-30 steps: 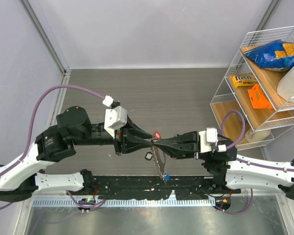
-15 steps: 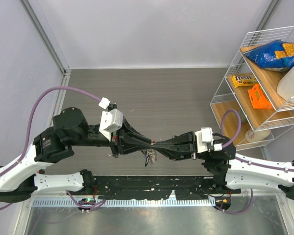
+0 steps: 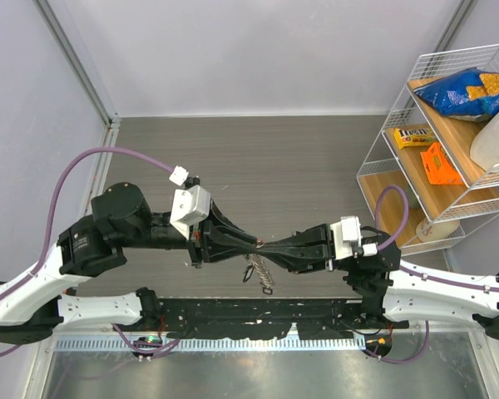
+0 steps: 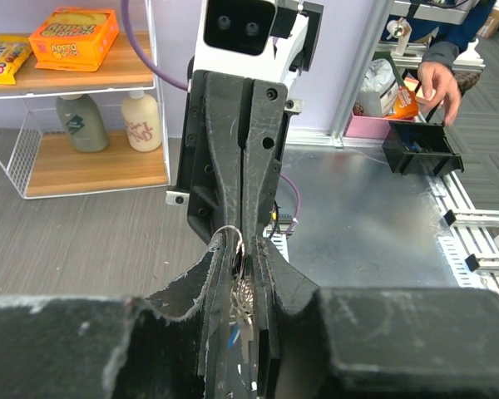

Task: Put the keys on the keyring

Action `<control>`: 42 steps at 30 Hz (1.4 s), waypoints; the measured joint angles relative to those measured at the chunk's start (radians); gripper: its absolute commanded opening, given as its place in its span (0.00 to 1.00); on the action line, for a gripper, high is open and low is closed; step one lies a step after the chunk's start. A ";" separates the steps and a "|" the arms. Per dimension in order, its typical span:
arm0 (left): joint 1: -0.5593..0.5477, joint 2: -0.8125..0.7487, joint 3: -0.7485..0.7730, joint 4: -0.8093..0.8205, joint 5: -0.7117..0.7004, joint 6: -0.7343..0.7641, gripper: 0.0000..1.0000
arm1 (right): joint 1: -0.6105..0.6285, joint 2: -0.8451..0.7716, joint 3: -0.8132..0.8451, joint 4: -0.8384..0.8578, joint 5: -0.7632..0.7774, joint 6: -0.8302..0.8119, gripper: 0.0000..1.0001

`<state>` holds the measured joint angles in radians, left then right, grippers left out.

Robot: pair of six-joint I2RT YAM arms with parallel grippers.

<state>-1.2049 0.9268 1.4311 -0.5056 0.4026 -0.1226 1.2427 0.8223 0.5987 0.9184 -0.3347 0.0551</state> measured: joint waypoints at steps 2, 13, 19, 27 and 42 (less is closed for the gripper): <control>0.000 -0.007 -0.006 0.000 -0.010 0.000 0.22 | 0.000 -0.006 0.000 0.000 -0.001 0.000 0.06; 0.000 -0.024 -0.010 0.000 -0.025 0.000 0.28 | 0.000 -0.013 0.000 0.000 -0.011 0.002 0.06; 0.000 -0.005 -0.010 0.000 -0.024 0.000 0.30 | 0.000 -0.013 0.005 0.000 -0.012 0.004 0.06; 0.000 -0.003 -0.010 0.000 -0.017 -0.001 0.25 | 0.000 -0.013 0.005 0.000 -0.013 0.004 0.06; 0.000 0.014 -0.006 -0.002 0.018 0.001 0.00 | 0.000 -0.010 0.005 0.008 -0.014 0.005 0.06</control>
<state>-1.2049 0.9409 1.4254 -0.5072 0.4202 -0.1215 1.2427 0.8124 0.6041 0.9268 -0.3492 0.0597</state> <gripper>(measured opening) 0.034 0.062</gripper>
